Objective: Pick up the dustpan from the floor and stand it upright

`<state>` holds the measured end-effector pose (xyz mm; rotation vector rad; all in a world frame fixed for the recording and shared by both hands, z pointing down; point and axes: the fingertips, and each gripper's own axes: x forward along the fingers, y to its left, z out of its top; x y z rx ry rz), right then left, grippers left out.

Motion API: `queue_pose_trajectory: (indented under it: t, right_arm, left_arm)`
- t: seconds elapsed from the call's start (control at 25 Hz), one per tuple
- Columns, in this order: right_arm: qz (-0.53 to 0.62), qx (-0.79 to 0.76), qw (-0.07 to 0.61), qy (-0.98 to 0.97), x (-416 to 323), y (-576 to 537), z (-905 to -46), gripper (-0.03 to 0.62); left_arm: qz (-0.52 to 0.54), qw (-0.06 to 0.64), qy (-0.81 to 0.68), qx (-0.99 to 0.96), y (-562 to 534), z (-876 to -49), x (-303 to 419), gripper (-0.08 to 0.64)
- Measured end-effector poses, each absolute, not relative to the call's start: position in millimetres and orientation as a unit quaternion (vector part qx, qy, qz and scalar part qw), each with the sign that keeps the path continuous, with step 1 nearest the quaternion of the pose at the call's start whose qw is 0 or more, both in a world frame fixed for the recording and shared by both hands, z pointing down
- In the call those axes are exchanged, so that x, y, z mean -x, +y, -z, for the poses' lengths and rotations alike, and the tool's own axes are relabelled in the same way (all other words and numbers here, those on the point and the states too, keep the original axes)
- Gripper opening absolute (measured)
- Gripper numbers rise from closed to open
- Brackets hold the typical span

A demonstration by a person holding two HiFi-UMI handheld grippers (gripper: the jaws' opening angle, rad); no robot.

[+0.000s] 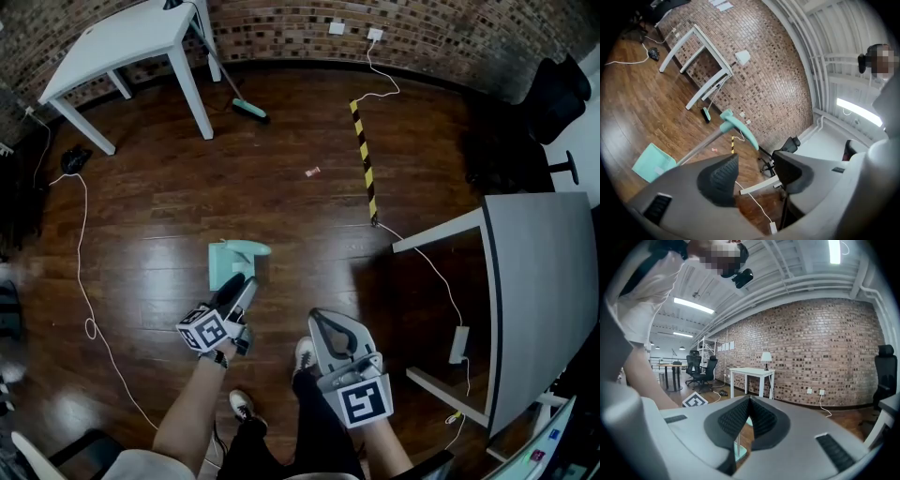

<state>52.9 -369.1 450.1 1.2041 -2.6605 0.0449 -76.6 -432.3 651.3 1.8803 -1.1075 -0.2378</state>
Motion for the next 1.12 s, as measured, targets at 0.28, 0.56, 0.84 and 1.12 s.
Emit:
queue_pose_trajectory:
  t: [0.28, 0.56, 0.84, 1.12]
  right_arm:
    - [0.061, -0.404, 0.094, -0.908, -31, -338, -378, -0.017]
    - [0.01, -0.407, 0.128, -0.905, -1, -292, -322, -0.017]
    - [0.076, -0.461, 0.027, -0.884, 38, -270, -223, -0.016]
    - [0.066, -0.468, 0.011, -0.881, 76, -217, -208, -0.015]
  left_arm:
    - [-0.027, 0.23, -0.472, -0.851, -383, -543, 100, -0.005]
    - [-0.042, 0.071, -0.431, -0.899, -310, -414, 128, -0.005]
    - [-0.095, -0.061, -0.447, -0.887, -245, -295, 182, -0.003]
    - [-0.049, -0.126, -0.485, -0.864, -202, -240, 239, -0.006]
